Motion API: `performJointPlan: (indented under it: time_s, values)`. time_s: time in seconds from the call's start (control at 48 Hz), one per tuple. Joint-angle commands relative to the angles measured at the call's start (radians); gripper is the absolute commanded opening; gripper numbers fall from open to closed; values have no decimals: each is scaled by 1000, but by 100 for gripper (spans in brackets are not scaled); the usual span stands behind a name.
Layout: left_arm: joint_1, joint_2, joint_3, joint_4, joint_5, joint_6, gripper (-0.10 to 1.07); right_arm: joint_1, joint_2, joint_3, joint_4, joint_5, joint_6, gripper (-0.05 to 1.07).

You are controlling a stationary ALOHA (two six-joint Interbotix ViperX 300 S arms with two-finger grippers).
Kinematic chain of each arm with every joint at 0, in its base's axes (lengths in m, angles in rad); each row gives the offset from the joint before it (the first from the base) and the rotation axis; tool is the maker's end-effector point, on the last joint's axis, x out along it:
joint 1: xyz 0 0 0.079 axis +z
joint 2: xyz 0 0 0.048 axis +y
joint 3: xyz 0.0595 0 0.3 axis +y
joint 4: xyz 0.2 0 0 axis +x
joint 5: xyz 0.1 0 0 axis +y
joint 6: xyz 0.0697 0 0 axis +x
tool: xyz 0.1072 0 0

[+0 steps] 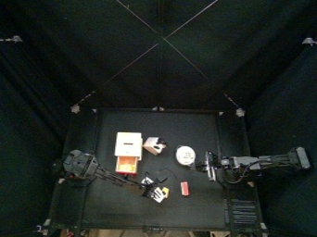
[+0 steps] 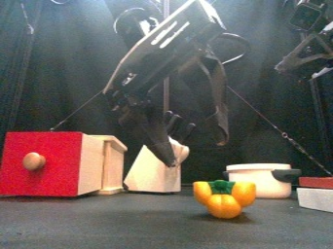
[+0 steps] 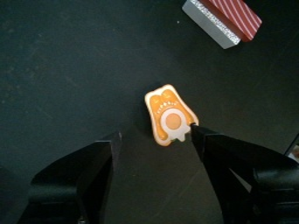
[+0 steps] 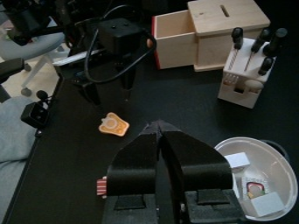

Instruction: Grab squash half from table

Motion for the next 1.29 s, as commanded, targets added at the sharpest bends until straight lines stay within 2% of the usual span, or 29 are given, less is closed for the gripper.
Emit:
performJointPlan:
  time_s: [0.0, 0.25, 0.438, 1.271]
  values:
    - [2, 17, -54, -23, -5, -2, 96, 3, 6, -15, -2, 2, -2, 2]
    - [2, 75, -110, -81, -44, 0, 96, 3, 5, -15, -3, 14, -2, 2]
    - [5, 95, -107, -117, -54, 0, 96, 3, 5, -18, -5, 14, -2, 2]
    - [49, 152, -114, -115, -51, -5, 93, 3, 5, -20, -15, 14, -2, 2]
